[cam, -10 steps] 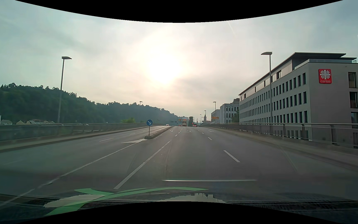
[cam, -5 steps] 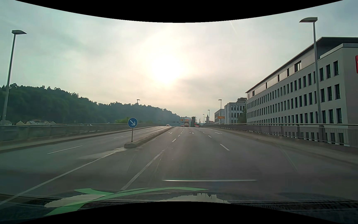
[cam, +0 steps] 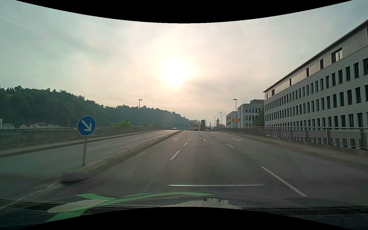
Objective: Follow the waypoints while adhering to traffic rules and regulations
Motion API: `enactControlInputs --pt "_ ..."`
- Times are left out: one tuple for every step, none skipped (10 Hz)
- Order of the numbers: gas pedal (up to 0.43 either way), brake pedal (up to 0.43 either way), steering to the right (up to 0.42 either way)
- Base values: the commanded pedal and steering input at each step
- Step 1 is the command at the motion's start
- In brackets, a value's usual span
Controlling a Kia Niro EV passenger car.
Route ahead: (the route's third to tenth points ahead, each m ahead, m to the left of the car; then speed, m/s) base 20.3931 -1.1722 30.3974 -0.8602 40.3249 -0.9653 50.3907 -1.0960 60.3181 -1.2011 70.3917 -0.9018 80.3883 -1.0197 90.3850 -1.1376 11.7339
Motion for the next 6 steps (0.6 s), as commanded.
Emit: enactControlInputs --pt "0.177 0.000 -0.022" --pt "0.177 0.000 -0.022" --pt "0.177 0.000 -0.022" --pt "0.177 0.000 -0.022" --pt "0.189 0.000 -0.021" --pt "0.189 0.000 -0.020"
